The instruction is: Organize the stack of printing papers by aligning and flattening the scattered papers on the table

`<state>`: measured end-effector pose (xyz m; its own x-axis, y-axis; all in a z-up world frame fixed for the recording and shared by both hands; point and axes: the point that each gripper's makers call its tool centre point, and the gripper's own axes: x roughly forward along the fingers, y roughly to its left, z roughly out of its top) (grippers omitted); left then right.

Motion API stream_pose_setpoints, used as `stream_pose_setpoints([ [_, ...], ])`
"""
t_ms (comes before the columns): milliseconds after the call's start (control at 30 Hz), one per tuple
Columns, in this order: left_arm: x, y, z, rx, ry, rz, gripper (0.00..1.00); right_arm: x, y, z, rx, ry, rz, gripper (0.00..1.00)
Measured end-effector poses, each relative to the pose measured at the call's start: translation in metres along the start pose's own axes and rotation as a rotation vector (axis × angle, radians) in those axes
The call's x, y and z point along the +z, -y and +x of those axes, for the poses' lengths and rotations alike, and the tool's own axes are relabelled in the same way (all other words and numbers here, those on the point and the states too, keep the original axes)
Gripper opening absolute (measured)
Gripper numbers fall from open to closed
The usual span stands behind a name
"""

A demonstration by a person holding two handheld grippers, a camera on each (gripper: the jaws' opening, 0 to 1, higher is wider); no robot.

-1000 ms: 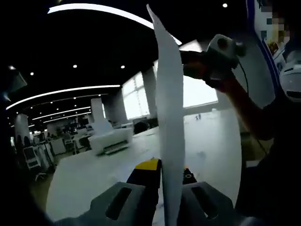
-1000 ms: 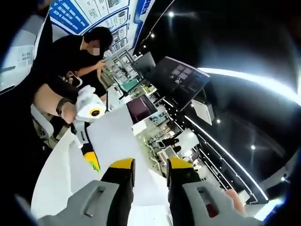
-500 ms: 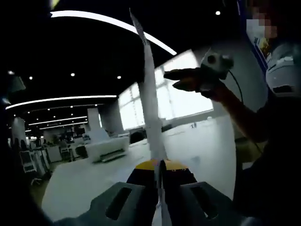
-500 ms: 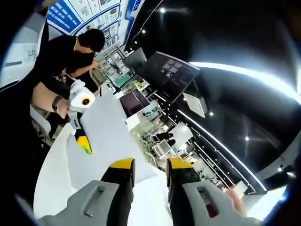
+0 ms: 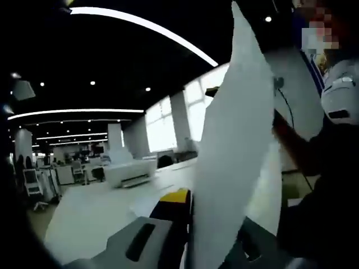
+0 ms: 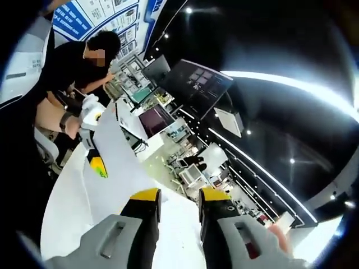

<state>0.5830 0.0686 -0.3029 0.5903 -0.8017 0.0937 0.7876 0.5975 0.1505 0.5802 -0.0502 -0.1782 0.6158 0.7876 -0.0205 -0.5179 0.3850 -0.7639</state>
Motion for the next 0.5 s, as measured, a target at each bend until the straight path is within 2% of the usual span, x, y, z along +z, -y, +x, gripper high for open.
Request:
stream_pose_setpoints([
  [267, 0.0, -0.01, -0.002, 0.035, -0.002, 0.002, 0.06, -0.004, 0.001, -0.001, -0.005, -0.011, 0.004, 0.23],
  [500, 0.002, -0.011, -0.003, 0.038, 0.001, -0.007, 0.06, -0.03, 0.009, -0.01, -0.039, -0.073, 0.061, 0.24],
])
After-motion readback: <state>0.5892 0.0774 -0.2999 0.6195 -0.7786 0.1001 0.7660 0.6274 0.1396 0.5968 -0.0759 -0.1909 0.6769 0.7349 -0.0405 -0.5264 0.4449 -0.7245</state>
